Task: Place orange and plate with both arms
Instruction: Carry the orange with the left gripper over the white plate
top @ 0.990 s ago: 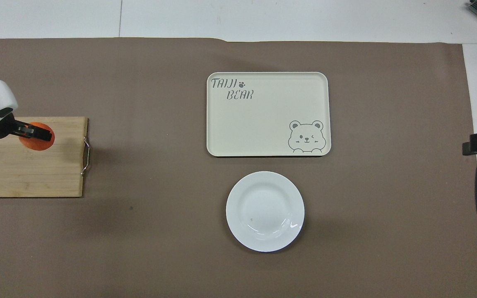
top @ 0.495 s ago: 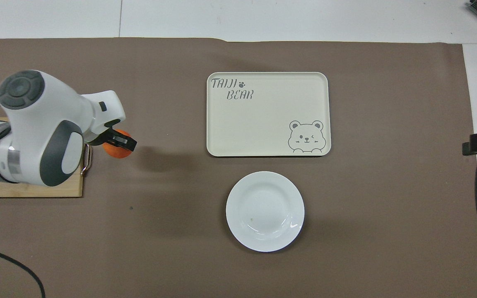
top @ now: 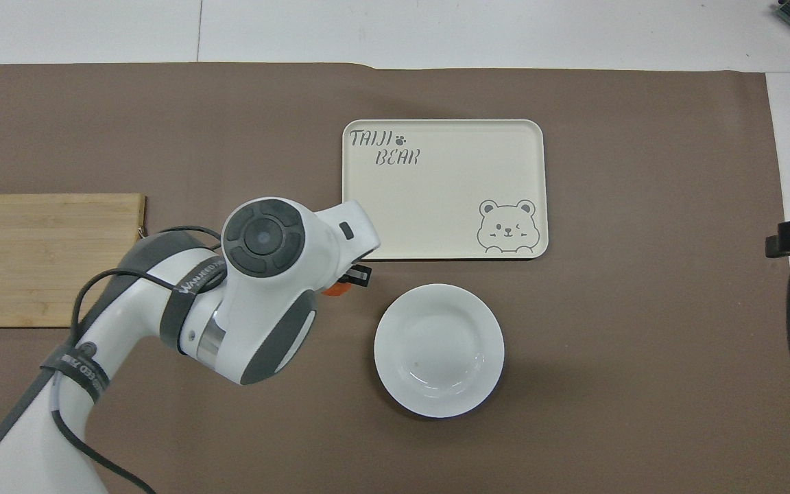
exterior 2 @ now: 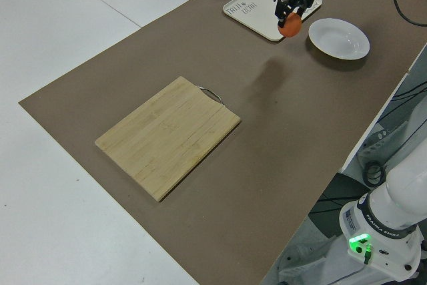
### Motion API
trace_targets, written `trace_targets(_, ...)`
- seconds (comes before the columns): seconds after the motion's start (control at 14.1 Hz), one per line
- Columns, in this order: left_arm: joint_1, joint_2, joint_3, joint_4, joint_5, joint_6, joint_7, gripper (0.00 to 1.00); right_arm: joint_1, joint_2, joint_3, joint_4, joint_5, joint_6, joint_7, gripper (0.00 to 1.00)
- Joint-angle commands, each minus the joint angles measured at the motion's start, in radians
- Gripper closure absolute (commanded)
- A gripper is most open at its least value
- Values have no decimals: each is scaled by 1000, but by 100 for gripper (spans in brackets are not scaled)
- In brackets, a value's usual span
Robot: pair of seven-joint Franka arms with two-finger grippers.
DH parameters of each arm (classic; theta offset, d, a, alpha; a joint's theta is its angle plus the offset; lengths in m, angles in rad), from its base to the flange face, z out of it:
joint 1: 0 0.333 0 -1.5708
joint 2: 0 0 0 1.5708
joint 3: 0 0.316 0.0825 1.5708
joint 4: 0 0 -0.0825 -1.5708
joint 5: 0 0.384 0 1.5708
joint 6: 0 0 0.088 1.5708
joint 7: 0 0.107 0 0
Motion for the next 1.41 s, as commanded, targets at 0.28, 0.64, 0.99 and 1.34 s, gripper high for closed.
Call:
trace_targets(0.28, -228, 16, 21, -57, -47, 132, -143, 100, -9, -19, 3, -19, 10, 7, -23, 0)
trace_targets(0.64, -312, 33, 21, -102, -90, 148, -192, 100, -11, -21, 3, -20, 10, 1, -22, 0)
trace_targets(0.99, -306, 38, 22, -102, -150, 186, -194, 0, -6, -22, 4, -15, 10, -6, -25, 0)
trace_targets(1.34, -242, 23, 35, -90, -138, 148, -182, 0, -3, -30, 9, -19, 12, -7, -30, 0)
